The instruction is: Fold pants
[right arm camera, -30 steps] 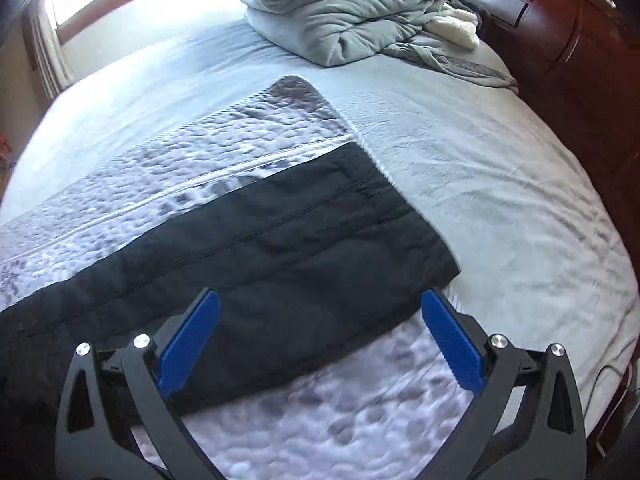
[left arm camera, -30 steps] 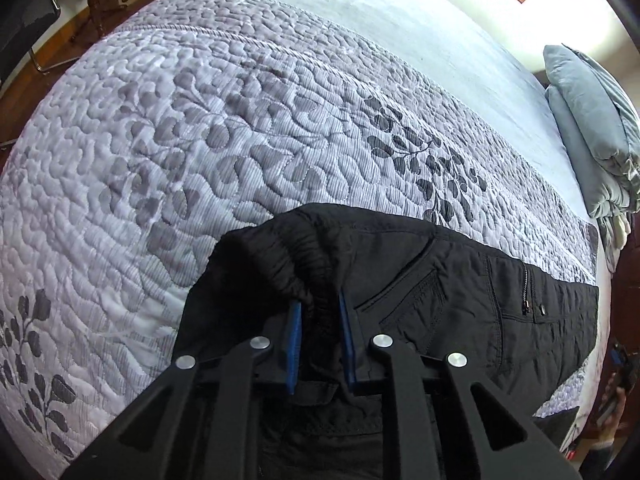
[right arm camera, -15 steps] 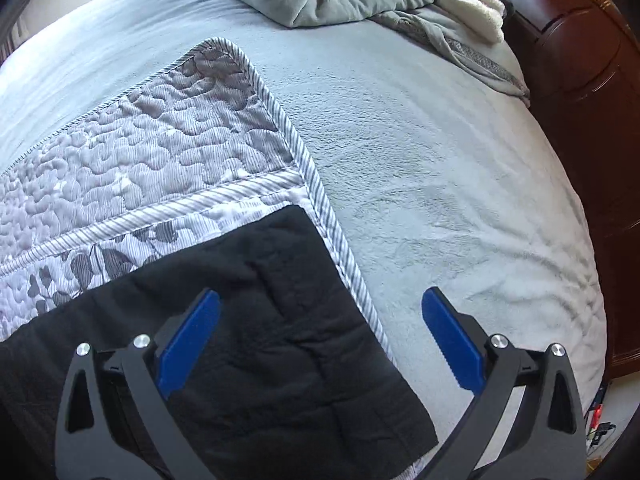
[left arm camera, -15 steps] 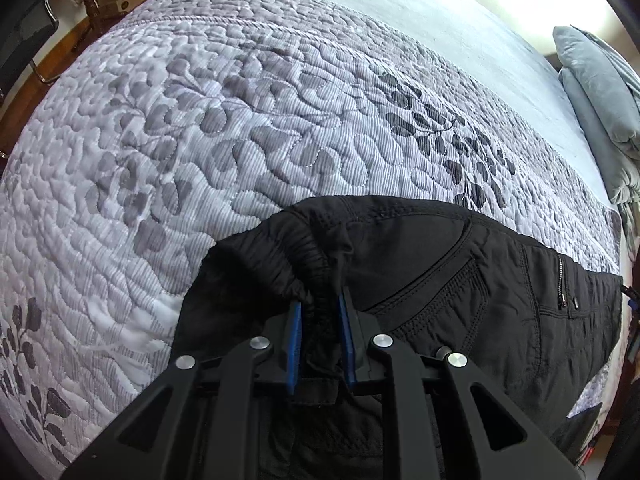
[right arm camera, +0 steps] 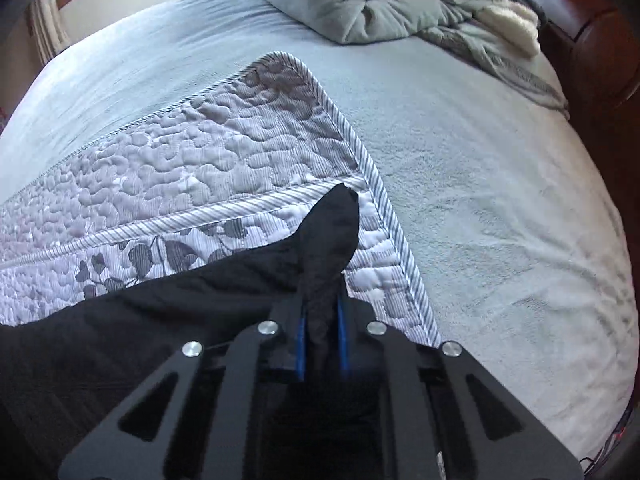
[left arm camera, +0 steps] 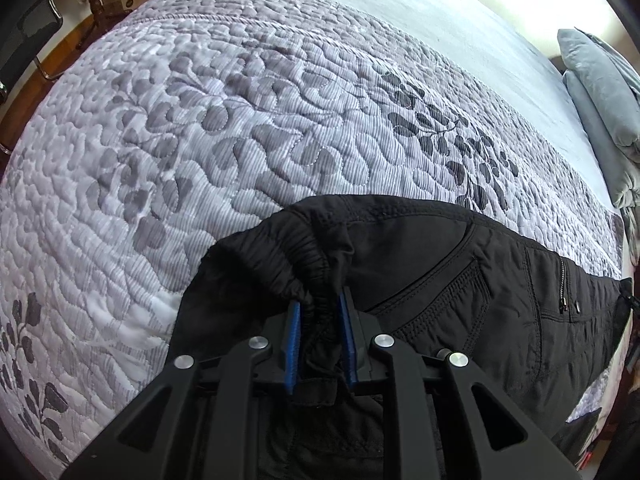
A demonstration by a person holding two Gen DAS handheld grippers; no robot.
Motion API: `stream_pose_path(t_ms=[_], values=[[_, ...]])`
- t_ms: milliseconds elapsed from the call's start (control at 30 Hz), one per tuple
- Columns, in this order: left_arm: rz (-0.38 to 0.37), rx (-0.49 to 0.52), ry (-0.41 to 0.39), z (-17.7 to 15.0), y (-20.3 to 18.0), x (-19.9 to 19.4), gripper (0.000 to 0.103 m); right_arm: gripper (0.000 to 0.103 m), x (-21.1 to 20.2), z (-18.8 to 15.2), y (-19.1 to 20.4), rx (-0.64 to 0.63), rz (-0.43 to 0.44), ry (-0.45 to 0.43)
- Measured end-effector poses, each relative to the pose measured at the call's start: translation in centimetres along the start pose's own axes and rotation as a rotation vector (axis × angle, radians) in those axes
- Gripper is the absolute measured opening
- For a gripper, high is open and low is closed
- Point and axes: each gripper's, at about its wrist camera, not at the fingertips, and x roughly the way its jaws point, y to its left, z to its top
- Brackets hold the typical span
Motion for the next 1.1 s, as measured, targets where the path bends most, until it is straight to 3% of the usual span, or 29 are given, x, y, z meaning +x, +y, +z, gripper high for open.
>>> stream_pose_path(t_ms=[233,500,767,967,1100], values=[[-0.024,0.014,-0.057,-1.1,0.1,-2.4,0.017,0.009,-8.8,-3.2,0.7,-0.051,0.033,-0.185],[-0.114,0.069,-0.138,-3.8,-1.0,-8.1,0.018,0.009,-19.5,-12.2,-5.4,0.093,0.159,-0.393],[-0.212,0.078,-0.178,-9.4,-0.5,-13.0,0.017,0.009,-23.3,-23.3,-11.0,0.252,0.244,-0.470],[-0.289,0.015,-0.183,-14.7,3.2,-16.0,0.018,0.009,-25.5,-31.2,-13.9,0.390,0.306,-0.549],[-0.271,0.006,-0.177,-18.0,5.6,-16.6,0.018,0.009,-25.5,-36.0,-15.9,0.488,0.314,-0.548]])
